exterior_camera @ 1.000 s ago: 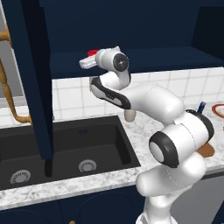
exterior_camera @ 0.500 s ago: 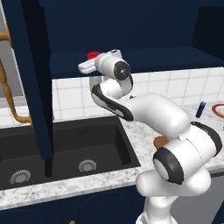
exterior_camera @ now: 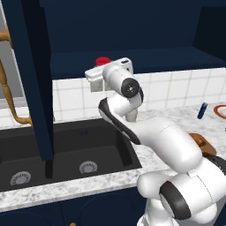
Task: From the different types of pastries on the counter, select a croissant and place it on the cutting board. Then retrieve a jar of jam from the cabinet and place it alongside the croissant on the cutting board.
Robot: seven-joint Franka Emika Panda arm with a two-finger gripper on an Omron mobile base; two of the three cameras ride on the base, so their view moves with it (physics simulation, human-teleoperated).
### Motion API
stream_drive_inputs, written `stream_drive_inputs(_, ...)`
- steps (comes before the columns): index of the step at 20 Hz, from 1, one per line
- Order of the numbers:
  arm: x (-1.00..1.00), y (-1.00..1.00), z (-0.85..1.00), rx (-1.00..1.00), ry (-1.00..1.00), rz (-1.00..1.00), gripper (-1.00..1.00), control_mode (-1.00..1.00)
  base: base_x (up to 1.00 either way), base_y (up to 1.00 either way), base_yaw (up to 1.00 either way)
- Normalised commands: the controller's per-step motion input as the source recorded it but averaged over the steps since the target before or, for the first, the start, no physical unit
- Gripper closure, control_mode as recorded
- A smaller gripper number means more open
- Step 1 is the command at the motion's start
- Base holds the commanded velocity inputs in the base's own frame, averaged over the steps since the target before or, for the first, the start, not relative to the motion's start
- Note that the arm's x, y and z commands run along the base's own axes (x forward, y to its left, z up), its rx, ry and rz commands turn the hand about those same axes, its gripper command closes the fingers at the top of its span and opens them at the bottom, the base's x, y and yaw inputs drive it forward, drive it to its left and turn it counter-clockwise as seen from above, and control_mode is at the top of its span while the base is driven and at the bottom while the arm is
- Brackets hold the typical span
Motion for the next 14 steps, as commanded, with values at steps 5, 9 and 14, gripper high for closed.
stream_drive_inputs(5, -1.00, -0.23, 0.00, 0.15, 0.00, -0.09, 1.00, -1.00, 0.00, 0.00, 0.00)
stream_drive_inputs(9, -1.00, -0.15, -0.06, 0.14, 0.00, -0.09, 1.00, -1.00, 0.00, 0.00, 0.00)
stream_drive_inputs(14, -1.00, -0.14, -0.20, 0.11, 0.00, -0.09, 1.00, -1.00, 0.00, 0.00, 0.00)
